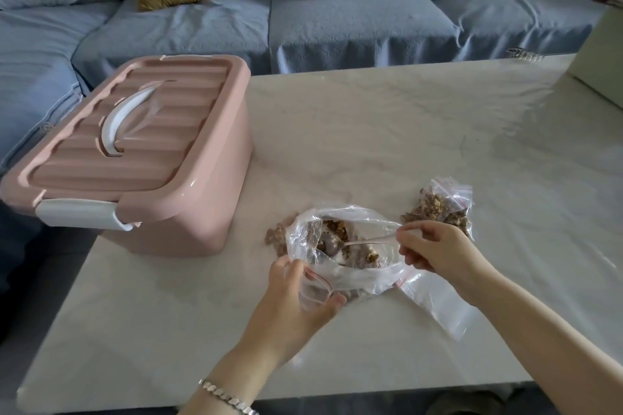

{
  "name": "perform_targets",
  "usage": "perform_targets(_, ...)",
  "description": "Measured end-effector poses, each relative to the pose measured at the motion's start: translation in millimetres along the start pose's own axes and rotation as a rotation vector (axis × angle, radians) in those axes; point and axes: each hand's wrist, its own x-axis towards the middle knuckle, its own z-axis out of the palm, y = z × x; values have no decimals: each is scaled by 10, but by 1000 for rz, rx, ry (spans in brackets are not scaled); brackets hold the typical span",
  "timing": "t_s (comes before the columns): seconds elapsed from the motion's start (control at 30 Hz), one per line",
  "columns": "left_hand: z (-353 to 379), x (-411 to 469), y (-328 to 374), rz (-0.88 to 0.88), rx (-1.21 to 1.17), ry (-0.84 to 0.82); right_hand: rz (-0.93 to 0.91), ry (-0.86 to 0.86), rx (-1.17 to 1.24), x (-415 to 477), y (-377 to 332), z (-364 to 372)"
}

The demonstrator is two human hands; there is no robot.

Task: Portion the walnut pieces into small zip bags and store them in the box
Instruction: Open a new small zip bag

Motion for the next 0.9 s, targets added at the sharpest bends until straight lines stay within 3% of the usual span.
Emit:
perform_targets(0.4,-74,236,-59,-77,-198,-6,-746,252,-334,-219,273,5)
perform_targets(0.53,-99,302,-68,-70,-226,-17,-873,291,-481,-189,420,101)
perform_targets(0.67,-130,328,-117,-93,-253,-25,-860,303,-519,-152,549,241)
perform_targets(0.9,-126,408,-192,-48,-372,-68,-567,151,-224,-202,599,293)
